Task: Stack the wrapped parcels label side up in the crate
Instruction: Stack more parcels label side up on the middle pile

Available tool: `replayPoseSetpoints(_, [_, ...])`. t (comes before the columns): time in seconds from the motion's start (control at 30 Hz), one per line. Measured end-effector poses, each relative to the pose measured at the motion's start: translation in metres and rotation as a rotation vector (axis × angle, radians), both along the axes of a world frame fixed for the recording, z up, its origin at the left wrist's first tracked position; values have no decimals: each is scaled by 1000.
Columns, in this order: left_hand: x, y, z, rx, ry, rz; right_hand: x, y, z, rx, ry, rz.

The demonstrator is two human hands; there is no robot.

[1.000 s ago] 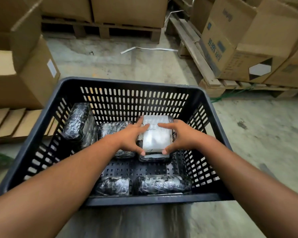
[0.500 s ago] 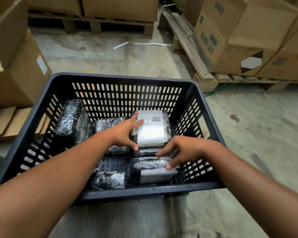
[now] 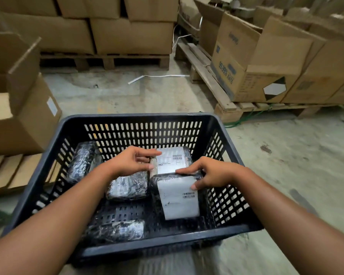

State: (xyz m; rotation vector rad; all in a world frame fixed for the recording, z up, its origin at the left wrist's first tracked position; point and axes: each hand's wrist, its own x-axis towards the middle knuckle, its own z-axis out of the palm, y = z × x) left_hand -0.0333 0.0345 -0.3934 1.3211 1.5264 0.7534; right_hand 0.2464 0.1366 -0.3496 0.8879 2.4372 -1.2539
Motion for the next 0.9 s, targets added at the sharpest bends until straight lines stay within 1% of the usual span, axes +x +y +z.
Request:
replayPoseSetpoints(0.07, [2,-4,17,15,-152,54,2,10,20,-13,31,-25])
replayPoseSetpoints(0.1, [4,-5,26,27,-208,47,3,15,31,-29,61,-48])
replayPoseSetpoints(0.27, [16,-7,52,109,-373,-70,11,36,71,-133,305,-208])
replayPoseSetpoints(0.3, [18,-8,55,143,-346,-66,12,38,74,-150,349,-222])
replayPoseSetpoints(0.4, [27,-8,61,281,-110,-40,11,42,73,-160,420,-268])
replayPoseSetpoints(0.43, [28,-8,59,322,-80,-27,9,42,70,-154,440,-298])
replayPoseSetpoints(0.53, [26,-10,51,364,-137,46,-3,37,59,-115,531,-432])
replayPoseSetpoints(0.63, [22,-11,41,305,-269,134,-11,31,43,-47,595,-480])
replayPoseSetpoints(0.7, [18,-10,35,242,-353,163,-13,30,30,-59,595,-477])
replayPoseSetpoints(0.8, [9,-8,27,161,-439,237,-13,29,16,-110,490,-402])
replayPoseSetpoints(0.9, [4,-4,19,114,-507,311,-19,27,11,29,342,-235])
